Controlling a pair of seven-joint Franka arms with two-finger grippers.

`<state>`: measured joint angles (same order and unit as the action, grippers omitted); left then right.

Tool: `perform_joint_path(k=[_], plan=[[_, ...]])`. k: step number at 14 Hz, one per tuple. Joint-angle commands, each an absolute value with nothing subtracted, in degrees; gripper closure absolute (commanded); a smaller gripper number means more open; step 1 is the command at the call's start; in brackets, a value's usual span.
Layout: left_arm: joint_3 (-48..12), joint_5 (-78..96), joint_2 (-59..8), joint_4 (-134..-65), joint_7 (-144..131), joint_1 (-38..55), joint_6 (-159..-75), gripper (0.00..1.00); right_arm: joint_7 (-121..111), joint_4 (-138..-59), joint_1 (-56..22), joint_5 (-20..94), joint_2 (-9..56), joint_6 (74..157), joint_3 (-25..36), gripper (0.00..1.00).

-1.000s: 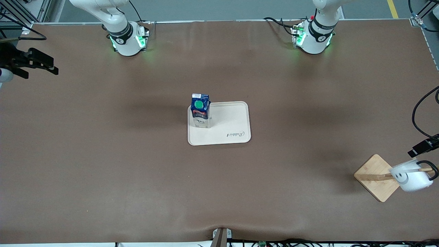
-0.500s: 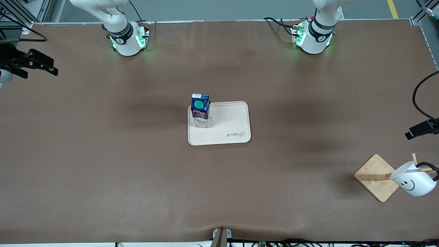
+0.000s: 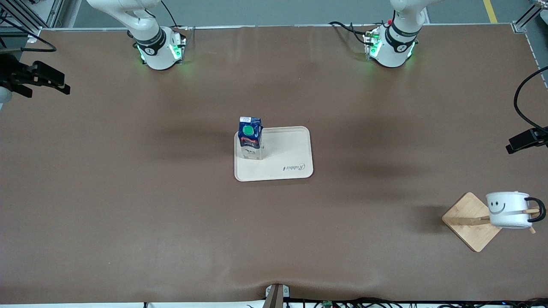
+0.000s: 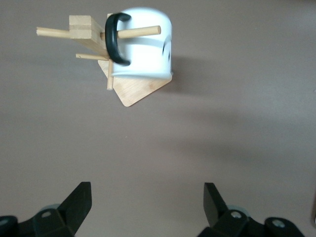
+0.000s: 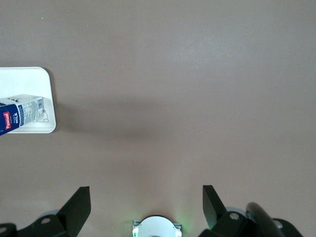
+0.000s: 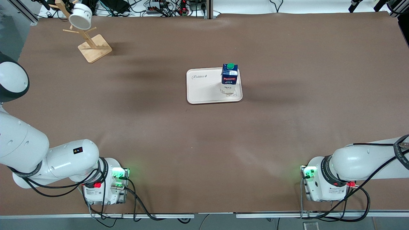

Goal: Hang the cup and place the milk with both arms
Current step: 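Release the mug and raise the left gripper away from the tree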

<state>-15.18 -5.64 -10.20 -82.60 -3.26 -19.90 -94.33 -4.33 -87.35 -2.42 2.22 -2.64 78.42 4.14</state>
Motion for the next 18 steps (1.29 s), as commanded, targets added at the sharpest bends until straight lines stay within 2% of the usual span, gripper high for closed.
perform_joint_path(k=[1,5,6,8,12,15,17,18], plan=[[-16.61,-6.77,-7.65,-82.71,-2.73,-20.3,-91.59,0.0,-4.22,-85.35,-0.01,2.19,-1.95,78.31,3.52,0.0],[-17.58,-6.15,-4.66,-83.49,-3.78,-17.86,-88.68,0.0,-4.22,-84.99,1.49,2.64,0.35,78.13,3.34,0.0],[-15.32,-6.15,-4.14,-83.93,-3.69,-14.45,-88.68,0.0,-4.04,-85.6,1.41,2.55,0.87,78.13,3.34,0.0],[-8.12,-5.54,-0.98,-87.08,-3.69,-6.81,-88.59,0.0,-4.22,-85.43,1.23,2.2,6.83,76.65,3.25,0.0],[-2.91,-3.62,3.15,-92.71,-3.6,0.16,-88.77,0.0,0.84,-88.06,-0.43,7.18,5.98,74.62,3.08,0.0],[-3.07,-2.73,5.79,-95.97,-3.6,0.18,-89.21,0.0,13.42,-88.42,-5.69,9.32,5.54,75.4,2.64,0.0],[-3.25,-2.73,7.2,-97.29,-3.6,0.18,-89.21,0.0,12.75,-83.26,-5.98,9.4,8.85,74.62,2.64,0.0],[-3.25,-2.72,7.47,-97.38,-3.6,0.18,-89.21,0.0,13.79,-83.23,-5.98,9.75,9.31,73.84,2.64,0.0]])
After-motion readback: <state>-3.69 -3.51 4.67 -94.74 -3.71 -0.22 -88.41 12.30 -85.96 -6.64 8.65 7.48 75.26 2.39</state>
